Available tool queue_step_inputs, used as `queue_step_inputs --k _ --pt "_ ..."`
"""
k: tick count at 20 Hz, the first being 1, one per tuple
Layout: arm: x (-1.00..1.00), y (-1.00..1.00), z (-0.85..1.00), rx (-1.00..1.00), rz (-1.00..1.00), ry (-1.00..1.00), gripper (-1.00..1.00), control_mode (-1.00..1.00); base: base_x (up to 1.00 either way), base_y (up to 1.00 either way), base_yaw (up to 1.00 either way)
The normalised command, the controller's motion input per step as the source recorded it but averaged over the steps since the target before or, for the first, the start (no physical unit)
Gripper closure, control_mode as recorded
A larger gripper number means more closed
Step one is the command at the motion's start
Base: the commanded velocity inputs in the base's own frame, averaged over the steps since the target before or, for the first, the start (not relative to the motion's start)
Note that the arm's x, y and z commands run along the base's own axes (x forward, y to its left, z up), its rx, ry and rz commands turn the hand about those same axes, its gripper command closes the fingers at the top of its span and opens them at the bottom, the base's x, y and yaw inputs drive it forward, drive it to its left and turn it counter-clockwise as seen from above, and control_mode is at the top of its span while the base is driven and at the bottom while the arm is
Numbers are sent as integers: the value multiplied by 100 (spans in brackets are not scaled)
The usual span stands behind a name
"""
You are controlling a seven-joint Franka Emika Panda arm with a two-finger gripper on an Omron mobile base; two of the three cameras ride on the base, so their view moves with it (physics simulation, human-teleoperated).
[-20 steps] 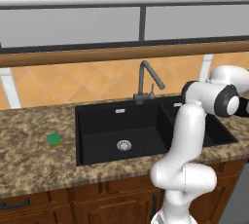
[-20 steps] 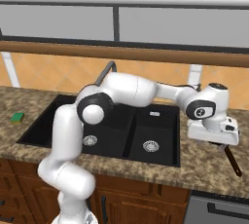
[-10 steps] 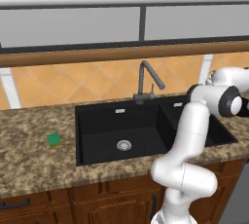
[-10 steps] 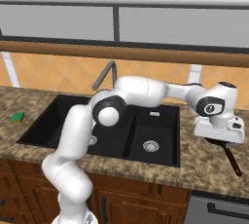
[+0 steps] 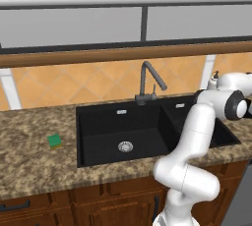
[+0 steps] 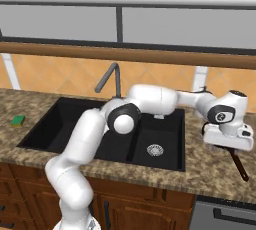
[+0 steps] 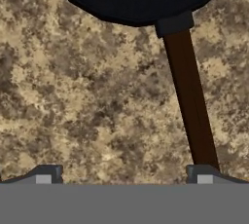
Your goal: Pick the pan and sponge and place them into the sink. Then turn on the water.
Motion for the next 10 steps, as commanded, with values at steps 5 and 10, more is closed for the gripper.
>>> queue_step_inputs --k 5,10 --pt "10 -2 -51 -7 3 -7 -100 -100 0 0 0" --pt "9 -13 -17 -1 3 0 -100 -100 0 0 0"
